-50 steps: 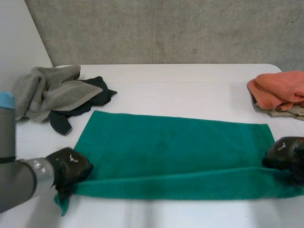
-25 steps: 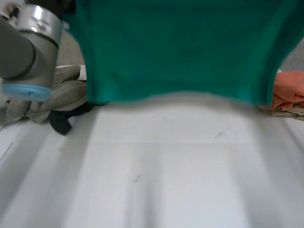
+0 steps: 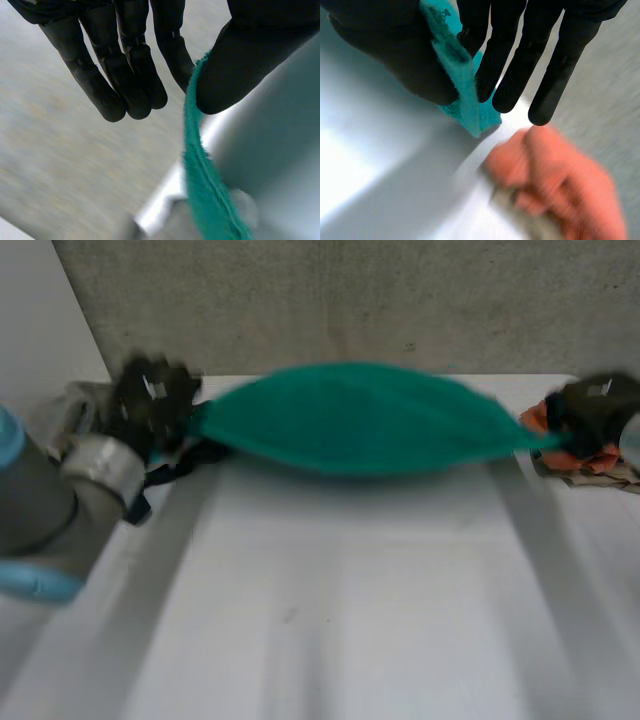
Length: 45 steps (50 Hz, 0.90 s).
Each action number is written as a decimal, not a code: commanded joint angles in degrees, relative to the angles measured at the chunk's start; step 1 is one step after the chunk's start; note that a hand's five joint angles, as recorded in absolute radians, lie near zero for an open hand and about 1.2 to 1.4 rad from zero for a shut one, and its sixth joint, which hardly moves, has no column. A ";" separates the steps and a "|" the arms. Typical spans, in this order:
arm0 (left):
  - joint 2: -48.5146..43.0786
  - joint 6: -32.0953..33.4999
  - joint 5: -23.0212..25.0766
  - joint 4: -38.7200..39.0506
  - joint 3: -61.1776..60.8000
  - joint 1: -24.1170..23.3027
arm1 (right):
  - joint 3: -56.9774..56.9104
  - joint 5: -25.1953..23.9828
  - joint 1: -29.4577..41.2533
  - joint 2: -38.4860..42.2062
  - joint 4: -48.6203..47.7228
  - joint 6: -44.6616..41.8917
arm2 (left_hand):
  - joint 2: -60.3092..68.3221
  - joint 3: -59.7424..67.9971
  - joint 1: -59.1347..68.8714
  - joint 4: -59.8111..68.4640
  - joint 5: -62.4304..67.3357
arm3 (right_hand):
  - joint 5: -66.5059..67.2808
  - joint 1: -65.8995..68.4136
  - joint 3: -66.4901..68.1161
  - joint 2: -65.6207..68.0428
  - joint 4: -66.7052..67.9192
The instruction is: Fold the laundry.
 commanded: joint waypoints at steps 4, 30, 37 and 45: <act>10.04 9.73 2.25 -8.05 -24.14 -0.45 | 13.17 -0.12 -7.59 -2.68 16.29 -17.53 | 11.34 11.83 13.13 11.42 13.57 | 11.25 15.68 11.81 12.47 11.48; -15.24 22.40 -2.93 -25.57 15.29 -7.22 | 8.79 -0.04 -7.69 6.54 1.05 -17.82 | 11.34 11.83 13.13 11.42 13.57 | 11.25 15.68 11.81 12.47 11.48; -26.76 22.57 -3.02 -20.82 30.41 -8.71 | 5.54 3.13 -5.49 10.84 -9.24 -14.92 | 11.34 11.83 13.13 11.42 13.57 | 11.25 15.68 11.81 12.47 11.48; -35.20 22.93 -4.95 -18.97 42.55 -9.42 | 1.06 4.62 -3.38 15.24 -16.63 -12.81 | 11.34 11.83 13.13 11.42 13.57 | 11.25 15.68 11.81 12.47 11.48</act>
